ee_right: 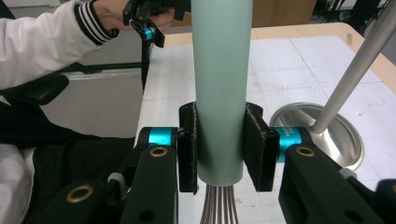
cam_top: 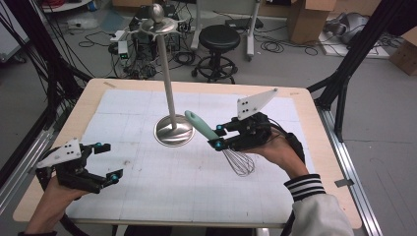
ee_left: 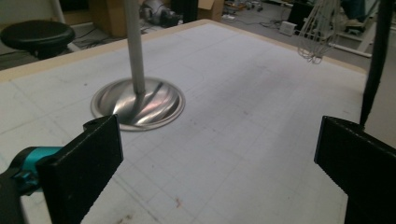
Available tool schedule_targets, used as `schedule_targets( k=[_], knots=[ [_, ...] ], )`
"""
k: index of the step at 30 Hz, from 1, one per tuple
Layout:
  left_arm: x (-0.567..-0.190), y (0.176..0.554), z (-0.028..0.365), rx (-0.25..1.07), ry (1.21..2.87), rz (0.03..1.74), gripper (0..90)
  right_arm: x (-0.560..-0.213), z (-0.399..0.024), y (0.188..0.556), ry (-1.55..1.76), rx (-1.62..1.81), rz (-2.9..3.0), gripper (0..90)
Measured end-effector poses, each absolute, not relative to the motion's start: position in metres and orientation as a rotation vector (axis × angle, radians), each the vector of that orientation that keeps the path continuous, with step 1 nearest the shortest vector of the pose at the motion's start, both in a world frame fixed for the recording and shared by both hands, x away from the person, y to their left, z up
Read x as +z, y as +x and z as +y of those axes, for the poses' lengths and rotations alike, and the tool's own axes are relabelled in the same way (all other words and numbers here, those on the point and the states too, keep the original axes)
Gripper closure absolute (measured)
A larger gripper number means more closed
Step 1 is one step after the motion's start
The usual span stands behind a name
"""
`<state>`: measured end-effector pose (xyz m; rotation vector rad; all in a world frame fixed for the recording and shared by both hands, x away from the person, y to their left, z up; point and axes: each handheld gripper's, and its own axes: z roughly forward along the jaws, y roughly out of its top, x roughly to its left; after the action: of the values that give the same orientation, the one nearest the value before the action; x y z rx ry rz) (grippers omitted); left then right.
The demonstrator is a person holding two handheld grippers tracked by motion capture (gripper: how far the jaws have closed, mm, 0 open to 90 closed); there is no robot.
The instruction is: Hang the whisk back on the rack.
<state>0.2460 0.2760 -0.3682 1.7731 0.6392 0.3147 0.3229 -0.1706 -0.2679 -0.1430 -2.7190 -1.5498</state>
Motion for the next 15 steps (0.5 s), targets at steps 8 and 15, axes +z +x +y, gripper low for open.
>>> schedule_targets(
  k=[8, 15],
  knots=[
    [-0.340, 0.254, 0.266, 0.302, 1.801, 0.543, 1.7, -0.267, -0.169, 0.323, -0.123, -1.567, -2.695, 69.3],
    [-0.315, 0.258, 0.250, 0.280, 1.830, 0.444, 1.7, -0.266, -0.167, 0.322, -0.093, -1.601, -2.676, 69.3]
  ],
)
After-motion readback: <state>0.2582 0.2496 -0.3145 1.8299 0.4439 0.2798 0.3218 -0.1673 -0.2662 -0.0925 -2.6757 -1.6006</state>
